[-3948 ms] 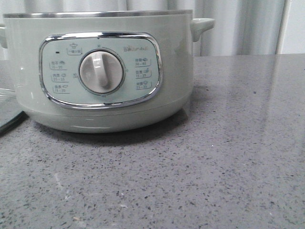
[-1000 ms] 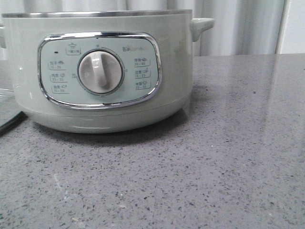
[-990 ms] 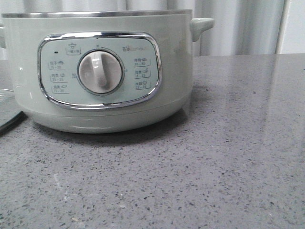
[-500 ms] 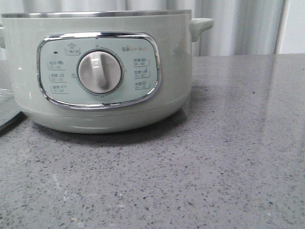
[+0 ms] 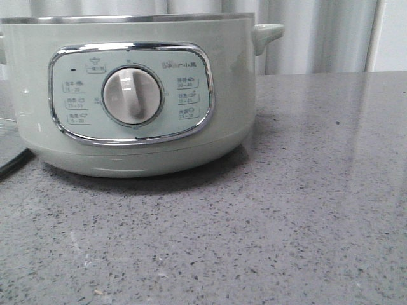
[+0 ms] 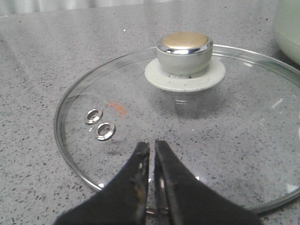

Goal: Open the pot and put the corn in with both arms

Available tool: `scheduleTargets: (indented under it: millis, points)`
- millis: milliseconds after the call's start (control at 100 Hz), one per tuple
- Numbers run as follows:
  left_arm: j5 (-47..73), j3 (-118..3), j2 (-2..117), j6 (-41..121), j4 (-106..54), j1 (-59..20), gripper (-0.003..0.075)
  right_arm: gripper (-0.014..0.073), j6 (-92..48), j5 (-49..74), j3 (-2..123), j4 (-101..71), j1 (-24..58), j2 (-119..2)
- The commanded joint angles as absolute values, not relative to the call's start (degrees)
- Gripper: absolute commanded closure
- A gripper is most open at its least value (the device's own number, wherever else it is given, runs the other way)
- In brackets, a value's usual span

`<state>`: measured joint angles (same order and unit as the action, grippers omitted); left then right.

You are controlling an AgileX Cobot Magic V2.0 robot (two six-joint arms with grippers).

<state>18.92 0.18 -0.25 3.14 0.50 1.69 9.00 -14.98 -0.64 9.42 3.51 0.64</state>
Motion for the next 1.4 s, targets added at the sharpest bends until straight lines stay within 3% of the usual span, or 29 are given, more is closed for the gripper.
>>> scheduleTargets:
  millis: [0, 190, 360, 540, 710, 1389]
  points:
    - [16.8, 0.6, -2.2, 2.7, 0.5, 1.4, 0.0741, 0.0580, 11.9, -22.1, -1.4, 11.0, -0.1, 1.9]
    - [16.8, 0.5, -2.2, 2.7, 0.5, 1.4, 0.0741, 0.0580, 11.9, -14.0, -1.8, 10.1, -5.1, 1.9]
    - [16.8, 0.5, -2.2, 2.7, 0.5, 1.4, 0.0741, 0.0580, 6.7, -2.9, -1.8, 2.9, -5.3, 1.9]
    - [16.8, 0.5, -2.2, 2.7, 0.5, 1.4, 0.0741, 0.0580, 3.6, 3.1, -1.8, 3.9, -5.3, 1.9]
    - [16.8, 0.5, -2.2, 2.7, 0.5, 1.4, 0.0741, 0.0580, 2.4, 16.6, -1.8, 4.0, -5.3, 1.9]
    - [16.8, 0.5, -2.2, 2.7, 0.5, 1.4, 0.0741, 0.0580, 0.6, 16.8, -1.8, 4.0, -5.3, 1.9]
